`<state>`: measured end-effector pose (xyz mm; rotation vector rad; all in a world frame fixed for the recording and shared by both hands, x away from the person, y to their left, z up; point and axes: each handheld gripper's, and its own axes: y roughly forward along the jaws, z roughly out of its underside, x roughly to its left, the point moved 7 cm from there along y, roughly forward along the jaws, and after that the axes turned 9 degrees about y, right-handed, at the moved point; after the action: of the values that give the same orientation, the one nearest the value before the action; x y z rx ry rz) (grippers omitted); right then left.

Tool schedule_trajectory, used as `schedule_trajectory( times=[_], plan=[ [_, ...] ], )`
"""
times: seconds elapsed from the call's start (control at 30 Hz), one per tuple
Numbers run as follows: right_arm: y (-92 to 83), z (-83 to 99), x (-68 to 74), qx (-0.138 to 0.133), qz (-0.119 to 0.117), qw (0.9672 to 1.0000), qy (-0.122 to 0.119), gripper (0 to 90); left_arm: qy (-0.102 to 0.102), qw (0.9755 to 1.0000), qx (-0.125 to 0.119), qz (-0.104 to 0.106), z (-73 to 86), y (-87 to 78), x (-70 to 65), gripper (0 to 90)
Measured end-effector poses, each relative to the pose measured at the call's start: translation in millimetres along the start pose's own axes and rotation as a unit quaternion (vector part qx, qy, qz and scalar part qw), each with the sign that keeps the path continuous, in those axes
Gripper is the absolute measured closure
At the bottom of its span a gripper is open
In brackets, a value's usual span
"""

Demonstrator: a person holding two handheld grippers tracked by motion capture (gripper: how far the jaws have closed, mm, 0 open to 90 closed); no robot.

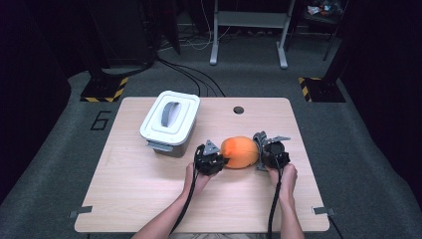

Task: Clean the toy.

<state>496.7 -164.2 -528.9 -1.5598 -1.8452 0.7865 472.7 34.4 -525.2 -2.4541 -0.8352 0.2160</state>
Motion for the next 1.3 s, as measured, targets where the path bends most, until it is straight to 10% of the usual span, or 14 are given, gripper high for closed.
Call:
schedule_trajectory(
  times=[0.2, 0.4, 0.63, 1.3],
  plan=[
    [-33.7, -16.1, 14.6, -0.037, -0.004, 0.9991, -0.020, 71.6, 0.004, 1.0000, 0.002, 0.000, 0.2, -0.4, -0.1, 75.4],
    [-68.0, -33.3, 62.3, -0.072, -0.043, 0.9935, -0.076, 71.6, 0.011, 0.9999, 0.003, -0.001, -0.9, 0.1, -3.1, 75.4],
    [-61.7, -31.2, 99.8, -0.060, -0.058, 0.9886, -0.125, 71.5, 0.009, 0.9999, 0.007, -0.002, 1.0, 0.0, -0.7, 75.4],
    [-37.9, -20.6, 36.3, -0.050, -0.019, 0.9970, -0.056, 71.5, 0.010, 0.9999, 0.010, -0.003, -0.2, 2.3, -2.8, 75.4]
  ],
)
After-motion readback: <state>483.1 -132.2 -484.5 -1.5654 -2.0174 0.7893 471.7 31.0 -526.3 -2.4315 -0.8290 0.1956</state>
